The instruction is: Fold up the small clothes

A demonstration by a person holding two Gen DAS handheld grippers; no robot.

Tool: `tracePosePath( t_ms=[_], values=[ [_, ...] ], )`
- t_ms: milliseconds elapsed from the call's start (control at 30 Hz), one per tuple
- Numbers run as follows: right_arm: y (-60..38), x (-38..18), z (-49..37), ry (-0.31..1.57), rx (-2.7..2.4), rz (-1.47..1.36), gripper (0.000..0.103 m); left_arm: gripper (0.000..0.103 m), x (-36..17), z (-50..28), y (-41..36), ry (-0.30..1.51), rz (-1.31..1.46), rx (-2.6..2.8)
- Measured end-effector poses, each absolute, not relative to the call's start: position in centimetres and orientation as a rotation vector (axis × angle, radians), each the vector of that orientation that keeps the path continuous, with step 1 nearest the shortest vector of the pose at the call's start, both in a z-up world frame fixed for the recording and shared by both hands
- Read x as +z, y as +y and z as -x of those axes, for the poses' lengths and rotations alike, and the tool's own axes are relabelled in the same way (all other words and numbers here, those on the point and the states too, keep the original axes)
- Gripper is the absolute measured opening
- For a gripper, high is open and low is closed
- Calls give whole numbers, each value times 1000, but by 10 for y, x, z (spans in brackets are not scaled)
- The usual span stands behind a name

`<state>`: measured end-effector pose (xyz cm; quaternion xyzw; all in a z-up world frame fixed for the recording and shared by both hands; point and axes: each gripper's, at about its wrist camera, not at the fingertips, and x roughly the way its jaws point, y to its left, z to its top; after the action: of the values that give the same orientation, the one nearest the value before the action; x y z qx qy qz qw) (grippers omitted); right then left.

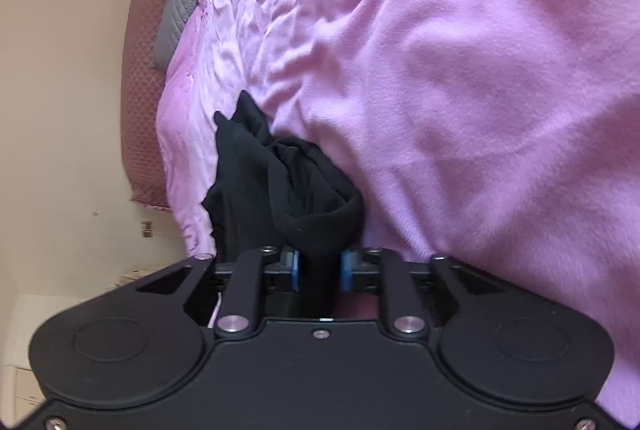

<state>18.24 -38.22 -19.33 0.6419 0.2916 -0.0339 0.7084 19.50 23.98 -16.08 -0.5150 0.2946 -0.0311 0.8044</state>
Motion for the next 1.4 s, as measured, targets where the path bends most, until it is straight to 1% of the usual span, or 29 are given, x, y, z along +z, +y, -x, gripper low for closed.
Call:
tracePosePath(
  t_ms=[33,67,100,200,300,367,567,667,700,733,767,800,833,867,900,933,967,1133,1200,1300,1400],
  values=[
    [-380,-185,-180,646,-69,-1398,48,46,-158,-194,237,630,1106,-76],
    [-377,-176,-176,637,-60,-1370,62,47,-155,-192,235,632,1111,-83],
    [-371,-166,-173,625,-44,-1335,69,49,-154,-190,232,631,1118,-90],
    [-352,-152,-170,657,-34,-1245,70,49,-156,-190,218,662,1117,-88],
    [-334,-162,-177,735,-59,-1237,70,50,-164,-189,212,684,1107,-69],
    [-327,-168,-182,740,-104,-1211,70,52,-170,-194,212,685,1138,-54],
    [-331,-178,-195,543,-157,-1300,71,53,-184,-206,225,625,1266,-21],
    [-337,-180,-202,473,-128,-1369,71,51,-188,-221,227,608,1318,-32],
    [-337,-180,-206,469,-123,-1370,71,50,-188,-226,226,606,1324,-48],
    [-338,-181,-209,470,-119,-1362,67,47,-188,-229,226,606,1324,-57],
    [-339,-183,-212,475,-120,-1355,48,44,-188,-231,226,607,1318,-61],
    [-339,-186,-215,490,-117,-1356,23,43,-187,-232,226,602,1313,-58],
    [-340,-188,-217,498,-123,-1365,14,40,-184,-232,224,592,1308,-56],
    [-342,-190,-218,494,-117,-1379,14,31,-182,-233,223,585,1300,-58],
    [-342,-189,-216,487,-104,-1383,14,19,-179,-234,223,580,1295,-58],
    [-341,-186,-215,481,-94,-1371,14,12,-176,-235,223,571,1297,-59],
    [-341,-181,-214,475,-84,-1359,14,8,-173,-237,223,564,1300,-63],
    [-337,-148,-210,439,-20,-1334,12,1,-131,-235,222,504,1213,-135],
    [-337,-133,-203,430,10,-1323,11,0,-116,-226,223,492,1216,-158],
    [-339,-111,-174,400,48,-1291,11,0,-98,-195,219,469,1200,-194],
    [-346,-103,-129,396,70,-1267,11,0,-93,-148,213,478,1197,-221]
  ],
)
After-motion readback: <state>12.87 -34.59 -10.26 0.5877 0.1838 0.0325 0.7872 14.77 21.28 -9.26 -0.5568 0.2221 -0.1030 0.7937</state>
